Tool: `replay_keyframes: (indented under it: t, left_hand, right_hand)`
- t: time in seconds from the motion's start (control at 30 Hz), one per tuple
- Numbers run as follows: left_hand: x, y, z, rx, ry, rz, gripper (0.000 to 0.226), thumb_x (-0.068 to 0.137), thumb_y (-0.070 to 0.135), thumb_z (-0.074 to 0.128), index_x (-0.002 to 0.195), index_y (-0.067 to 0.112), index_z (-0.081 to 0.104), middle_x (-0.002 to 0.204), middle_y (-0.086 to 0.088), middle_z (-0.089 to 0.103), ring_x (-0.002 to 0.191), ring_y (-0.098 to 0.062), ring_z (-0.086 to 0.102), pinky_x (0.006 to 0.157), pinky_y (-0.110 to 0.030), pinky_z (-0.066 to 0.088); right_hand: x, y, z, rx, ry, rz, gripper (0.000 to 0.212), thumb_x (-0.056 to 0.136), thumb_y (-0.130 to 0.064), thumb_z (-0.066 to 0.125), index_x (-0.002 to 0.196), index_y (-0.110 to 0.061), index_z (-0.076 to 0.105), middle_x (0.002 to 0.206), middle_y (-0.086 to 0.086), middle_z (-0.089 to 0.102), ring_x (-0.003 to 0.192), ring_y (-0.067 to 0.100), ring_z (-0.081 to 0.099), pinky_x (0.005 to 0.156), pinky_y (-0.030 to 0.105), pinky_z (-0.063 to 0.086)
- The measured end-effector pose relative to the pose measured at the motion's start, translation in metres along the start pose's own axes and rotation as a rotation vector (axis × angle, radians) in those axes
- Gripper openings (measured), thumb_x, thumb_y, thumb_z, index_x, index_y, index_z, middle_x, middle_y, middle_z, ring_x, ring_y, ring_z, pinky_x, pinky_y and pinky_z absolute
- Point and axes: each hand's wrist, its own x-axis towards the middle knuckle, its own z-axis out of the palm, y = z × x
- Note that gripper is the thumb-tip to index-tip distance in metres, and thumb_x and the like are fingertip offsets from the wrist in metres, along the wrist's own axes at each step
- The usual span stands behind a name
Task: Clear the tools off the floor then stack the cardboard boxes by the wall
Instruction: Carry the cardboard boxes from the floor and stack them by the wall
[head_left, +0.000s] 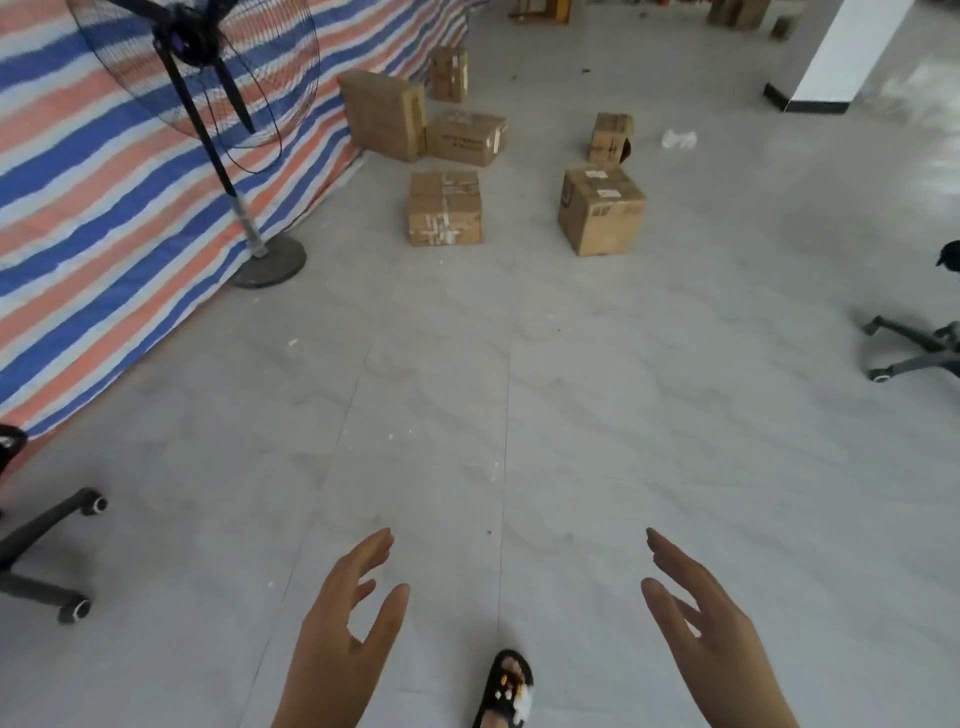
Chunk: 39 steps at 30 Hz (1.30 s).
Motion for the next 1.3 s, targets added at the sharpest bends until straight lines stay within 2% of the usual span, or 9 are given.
replay_keyframes:
  t: [0.33, 0.53, 0.63, 0.7, 0.77, 0.83, 0.93, 1.2, 1.3]
  left_hand:
    - [0.210, 0.021, 0.108, -0.015, -0.080, 0.022, 0.047, 0.082, 0.036, 0.060, 0.109, 0.071, 0.043, 0.118, 0.034, 0.055, 0.110, 0.010, 0.054, 0.086, -0.002, 0.041]
    - [0.369, 0.026, 0.182, -0.041, -0.078, 0.035, 0.044, 0.071, 0.063, 0.056, 0.112, 0.069, 0.043, 0.120, 0.035, 0.053, 0.110, 0.011, 0.053, 0.087, -0.003, 0.042]
    - [0.461, 0.050, 0.221, -0.041, -0.116, 0.076, 0.046, 0.082, 0.042, 0.061, 0.109, 0.074, 0.042, 0.118, 0.036, 0.053, 0.109, 0.011, 0.054, 0.086, -0.003, 0.042]
    - [0.521, 0.069, 0.247, -0.033, -0.157, 0.110, 0.045, 0.081, 0.037, 0.058, 0.114, 0.065, 0.046, 0.120, 0.035, 0.052, 0.111, 0.011, 0.052, 0.088, -0.005, 0.043]
    - [0.573, 0.083, 0.269, -0.029, -0.206, 0.114, 0.039, 0.079, 0.046, 0.056, 0.118, 0.049, 0.052, 0.123, 0.035, 0.049, 0.113, 0.011, 0.051, 0.091, -0.008, 0.043]
    - [0.617, 0.094, 0.290, -0.024, -0.225, 0.140, 0.045, 0.076, 0.056, 0.051, 0.120, 0.045, 0.050, 0.124, 0.035, 0.049, 0.114, 0.011, 0.051, 0.090, -0.006, 0.041]
    - [0.677, 0.101, 0.322, -0.006, -0.233, 0.132, 0.047, 0.074, 0.058, 0.050, 0.120, 0.056, 0.045, 0.123, 0.033, 0.052, 0.113, 0.010, 0.052, 0.090, -0.006, 0.041]
    - [0.856, 0.109, 0.458, -0.006, -0.203, 0.099, 0.051, 0.081, 0.036, 0.060, 0.108, 0.075, 0.040, 0.117, 0.036, 0.052, 0.109, 0.011, 0.054, 0.084, -0.002, 0.041]
    - [0.931, 0.144, 0.511, -0.011, -0.167, 0.120, 0.041, 0.080, 0.050, 0.059, 0.108, 0.074, 0.041, 0.116, 0.038, 0.053, 0.108, 0.011, 0.054, 0.084, -0.002, 0.042]
  right_hand:
    - [0.220, 0.006, -0.044, 0.018, 0.093, 0.046, 0.047, 0.074, -0.044, 0.053, 0.103, -0.079, 0.039, 0.112, -0.035, 0.056, 0.105, -0.023, 0.046, 0.084, 0.015, 0.041]
    - [0.386, 0.012, -0.067, 0.028, 0.142, 0.065, 0.064, 0.087, -0.022, 0.060, 0.098, -0.081, 0.039, 0.115, -0.028, 0.055, 0.101, -0.026, 0.046, 0.082, 0.016, 0.042]
    - [0.465, 0.005, -0.095, 0.024, 0.234, 0.063, 0.068, 0.086, -0.015, 0.062, 0.097, -0.079, 0.043, 0.109, -0.032, 0.060, 0.097, -0.027, 0.047, 0.076, 0.003, 0.043]
    - [0.513, 0.003, -0.116, 0.040, 0.291, 0.057, 0.061, 0.086, -0.012, 0.062, 0.097, -0.071, 0.052, 0.109, -0.033, 0.058, 0.094, -0.027, 0.049, 0.078, 0.000, 0.042]
    - [0.555, 0.004, -0.131, 0.060, 0.315, 0.087, 0.051, 0.087, -0.014, 0.061, 0.100, -0.063, 0.057, 0.106, -0.026, 0.063, 0.093, -0.027, 0.050, 0.087, 0.012, 0.047]
    - [0.596, 0.006, -0.143, 0.068, 0.351, 0.111, 0.054, 0.086, -0.014, 0.061, 0.096, -0.067, 0.056, 0.108, -0.028, 0.062, 0.093, -0.027, 0.050, 0.082, 0.005, 0.045]
    - [0.659, 0.016, -0.160, 0.083, 0.389, 0.157, 0.064, 0.086, -0.011, 0.062, 0.093, -0.074, 0.051, 0.106, -0.029, 0.063, 0.092, -0.026, 0.052, 0.069, -0.006, 0.038]
    - [0.882, 0.051, -0.226, 0.092, 0.363, 0.187, 0.062, 0.085, -0.011, 0.064, 0.092, -0.072, 0.053, 0.102, -0.023, 0.067, 0.091, -0.025, 0.053, 0.070, -0.005, 0.039]
    - [0.979, 0.040, -0.266, 0.085, 0.361, 0.131, 0.065, 0.085, -0.009, 0.063, 0.088, -0.073, 0.054, 0.102, -0.029, 0.065, 0.089, -0.024, 0.054, 0.069, -0.005, 0.040]
